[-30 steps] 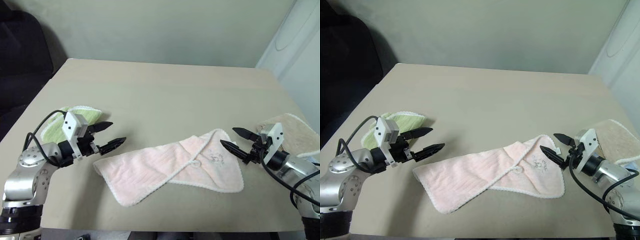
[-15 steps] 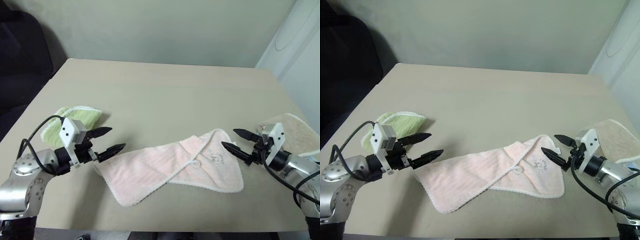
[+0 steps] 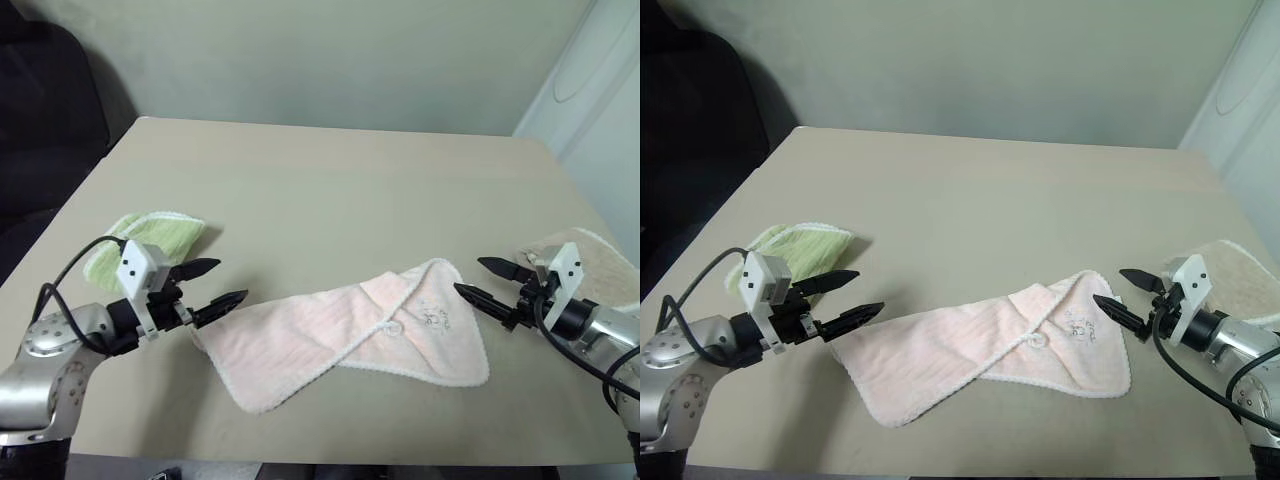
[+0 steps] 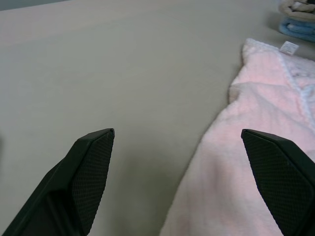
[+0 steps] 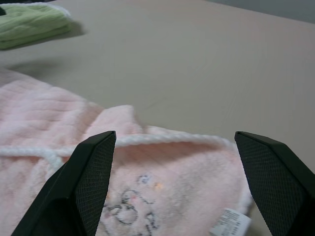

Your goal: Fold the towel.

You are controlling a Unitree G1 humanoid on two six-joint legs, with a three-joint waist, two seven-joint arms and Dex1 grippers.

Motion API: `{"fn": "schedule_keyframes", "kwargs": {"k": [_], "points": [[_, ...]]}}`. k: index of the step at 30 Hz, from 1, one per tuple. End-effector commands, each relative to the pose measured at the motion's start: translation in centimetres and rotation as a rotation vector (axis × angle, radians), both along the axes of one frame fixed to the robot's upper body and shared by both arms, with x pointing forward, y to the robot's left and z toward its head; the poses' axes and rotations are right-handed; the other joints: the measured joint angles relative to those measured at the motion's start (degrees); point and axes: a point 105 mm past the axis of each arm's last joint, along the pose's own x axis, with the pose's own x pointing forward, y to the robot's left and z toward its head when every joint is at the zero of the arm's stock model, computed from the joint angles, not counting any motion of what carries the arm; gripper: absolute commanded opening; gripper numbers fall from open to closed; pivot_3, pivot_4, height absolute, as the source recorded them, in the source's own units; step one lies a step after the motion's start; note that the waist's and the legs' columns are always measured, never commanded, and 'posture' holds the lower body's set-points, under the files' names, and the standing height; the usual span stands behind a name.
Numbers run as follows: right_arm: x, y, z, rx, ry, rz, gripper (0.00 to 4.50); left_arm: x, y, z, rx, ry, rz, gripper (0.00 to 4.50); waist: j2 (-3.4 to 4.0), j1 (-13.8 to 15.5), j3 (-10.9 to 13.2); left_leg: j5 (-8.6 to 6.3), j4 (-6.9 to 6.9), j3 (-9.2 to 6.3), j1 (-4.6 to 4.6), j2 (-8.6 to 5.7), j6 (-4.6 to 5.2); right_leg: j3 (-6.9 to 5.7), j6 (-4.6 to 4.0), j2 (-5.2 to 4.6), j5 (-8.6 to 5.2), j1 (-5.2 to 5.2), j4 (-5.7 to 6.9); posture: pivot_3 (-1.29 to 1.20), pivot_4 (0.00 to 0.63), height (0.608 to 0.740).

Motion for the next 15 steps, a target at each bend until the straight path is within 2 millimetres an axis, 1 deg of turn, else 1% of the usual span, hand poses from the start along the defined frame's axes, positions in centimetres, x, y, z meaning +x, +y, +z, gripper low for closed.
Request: {"fn": "schedule_keyframes", "kwargs": {"k": [1,4,7,12,15], "points": [[-0.1,0.0,1.3,-0.009,-0.049,-0.012,4.08,-0.2,-1.1,1.0,-0.008,-0.047,-0.058,4.5,-0.01,-0.08,0.0,-0.01,0.0,0.0,0.0,0.0,-0.01,0.0,0.0,0.0,0.0,-0.01,0.0,0.0,0.15,0.74],[0.2,-0.4,1.2,-0.024,-0.044,-0.038,4.08,0.4,-0.7,0.2,0.0,-0.035,-0.03,4.5,-0.01,-0.18,-0.02,-0.02,-0.01,0.0,0.04,0.02,-0.03,-0.02,0.0,0.01,0.0,0.0,0.01,0.0,0.15,0.74],[0.4,-0.7,1.3,-0.035,-0.041,-0.056,4.08,0.5,-1.3,0.1,-0.003,-0.033,-0.057,4.5,0.01,-0.18,-0.03,0.0,0.0,0.0,0.04,0.01,-0.02,-0.01,0.01,0.01,-0.01,0.0,0.02,0.0,0.15,0.74],[2.0,-1.5,-0.6,-0.132,-0.002,-0.149,4.08,0.9,-1.4,0.0,-0.006,-0.029,-0.064,4.5,0.01,-0.18,-0.04,0.0,0.01,0.0,0.06,0.01,-0.02,-0.01,0.0,0.0,0.0,0.01,0.02,0.0,0.15,0.74],[2.8,-1.4,-0.7,-0.143,-0.007,-0.156,4.08,0.9,-1.4,-0.1,-0.009,-0.029,-0.063,4.5,0.03,-0.19,-0.05,-0.02,0.0,0.0,0.08,0.02,-0.03,-0.01,-0.03,0.0,0.03,0.0,0.04,0.0,0.15,0.74]]}}
